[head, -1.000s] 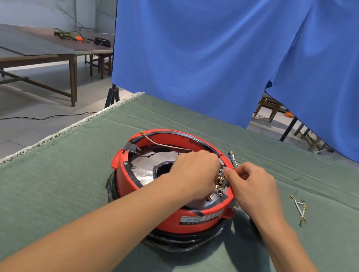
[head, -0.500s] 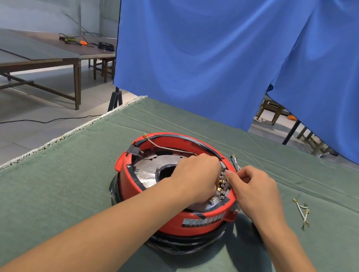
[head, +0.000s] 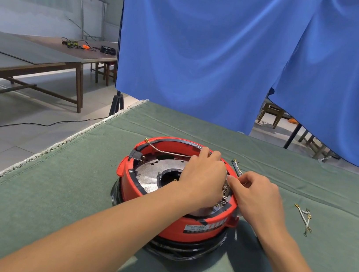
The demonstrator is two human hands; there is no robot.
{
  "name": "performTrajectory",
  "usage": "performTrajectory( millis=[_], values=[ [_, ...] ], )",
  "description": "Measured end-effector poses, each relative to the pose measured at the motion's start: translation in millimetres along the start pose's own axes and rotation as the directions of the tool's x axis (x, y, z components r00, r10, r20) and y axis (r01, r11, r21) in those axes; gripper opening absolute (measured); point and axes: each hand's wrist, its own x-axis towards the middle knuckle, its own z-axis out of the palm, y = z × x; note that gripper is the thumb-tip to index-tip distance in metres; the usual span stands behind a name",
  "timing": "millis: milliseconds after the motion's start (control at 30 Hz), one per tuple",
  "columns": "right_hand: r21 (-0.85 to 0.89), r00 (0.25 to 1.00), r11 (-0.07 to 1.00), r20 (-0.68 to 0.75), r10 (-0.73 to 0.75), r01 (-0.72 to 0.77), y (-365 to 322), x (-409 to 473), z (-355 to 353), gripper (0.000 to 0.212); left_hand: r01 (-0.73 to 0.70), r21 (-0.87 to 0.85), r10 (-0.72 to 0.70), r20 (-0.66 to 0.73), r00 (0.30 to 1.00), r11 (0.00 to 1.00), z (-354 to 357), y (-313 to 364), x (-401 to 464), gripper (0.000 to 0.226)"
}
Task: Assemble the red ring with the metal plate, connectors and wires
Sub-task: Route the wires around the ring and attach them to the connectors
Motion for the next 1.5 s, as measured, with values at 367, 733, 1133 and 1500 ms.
performTrajectory(
  millis=[367, 733, 1133, 1500],
  values=[
    [0.009, 1.0, 1.0, -0.025, -0.018, 0.018, -0.2, 2.0, 2.6, 0.028, 0.087, -0.216, -0.074, 0.07, 0.995, 0.972, 2.9, -3.2, 6.3, 0.009],
    [0.046, 0.999, 0.998, 0.011, 0.038, -0.039, -0.9, 1.4, 1.0, 0.028, 0.205, -0.286, -0.149, 0.206, 0.967, 0.936, 2.4, -5.9, 6.3, 0.022],
    [0.01, 0.99, 0.994, 0.097, 0.103, -0.105, -1.0, -3.2, -6.5, 0.041, 0.043, -0.287, -0.015, 0.099, 0.995, 0.957, -4.6, -16.2, -8.2, 0.023],
    [-0.102, 0.981, 0.993, 0.182, 0.072, -0.054, -12.4, -9.4, -12.3, 0.043, 0.021, -0.391, 0.032, 0.129, 0.991, 0.92, -4.0, -19.5, -10.6, 0.023]
  ],
)
